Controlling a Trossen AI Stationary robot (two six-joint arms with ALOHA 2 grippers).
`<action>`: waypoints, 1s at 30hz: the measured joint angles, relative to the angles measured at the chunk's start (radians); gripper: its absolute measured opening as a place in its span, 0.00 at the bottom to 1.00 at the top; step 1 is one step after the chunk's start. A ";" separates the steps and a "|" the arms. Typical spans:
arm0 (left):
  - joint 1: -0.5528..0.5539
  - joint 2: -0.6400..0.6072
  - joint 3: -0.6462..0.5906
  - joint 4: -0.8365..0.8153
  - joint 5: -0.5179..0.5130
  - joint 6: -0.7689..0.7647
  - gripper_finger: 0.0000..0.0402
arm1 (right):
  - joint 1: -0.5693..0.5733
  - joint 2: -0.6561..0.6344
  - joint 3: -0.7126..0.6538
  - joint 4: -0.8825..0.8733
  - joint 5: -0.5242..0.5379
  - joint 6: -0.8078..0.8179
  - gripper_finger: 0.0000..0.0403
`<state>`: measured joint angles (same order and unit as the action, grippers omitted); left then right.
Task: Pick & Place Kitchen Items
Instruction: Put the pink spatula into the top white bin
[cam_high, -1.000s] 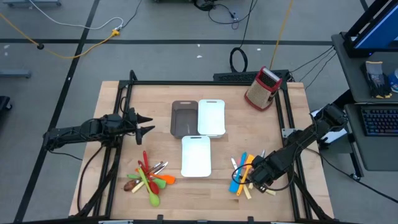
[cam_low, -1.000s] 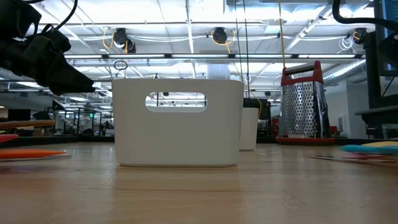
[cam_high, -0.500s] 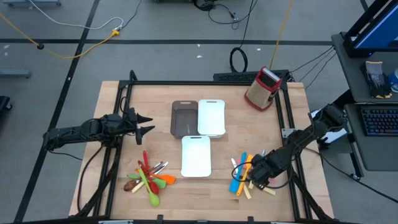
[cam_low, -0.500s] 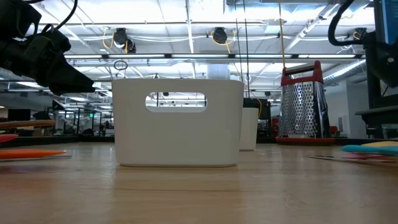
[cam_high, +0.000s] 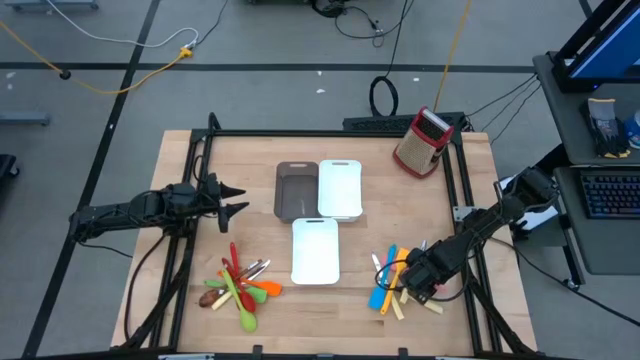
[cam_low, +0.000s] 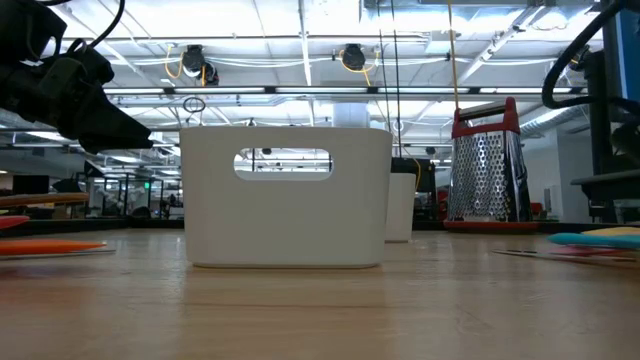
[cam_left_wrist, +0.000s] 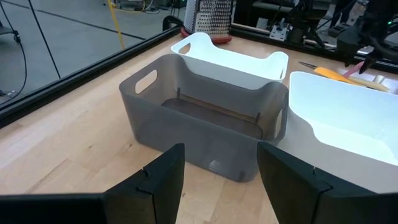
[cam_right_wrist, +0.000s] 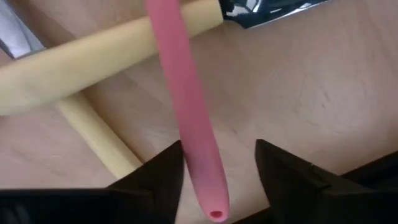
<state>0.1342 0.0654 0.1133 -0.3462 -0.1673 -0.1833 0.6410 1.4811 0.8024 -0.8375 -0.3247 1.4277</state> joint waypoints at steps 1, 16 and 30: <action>0.000 0.000 0.000 0.000 0.000 0.000 0.52 | 0.000 0.000 0.000 0.000 -0.007 0.000 0.40; 0.000 0.000 0.000 0.000 0.000 0.001 0.52 | 0.000 0.000 0.001 -0.001 -0.074 0.002 0.11; 0.000 0.000 0.000 0.000 0.000 0.006 0.52 | 0.000 0.000 0.128 -0.228 -0.077 0.000 0.11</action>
<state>0.1341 0.0652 0.1134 -0.3462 -0.1673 -0.1776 0.6407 1.4811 0.9308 -1.0653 -0.4015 1.4273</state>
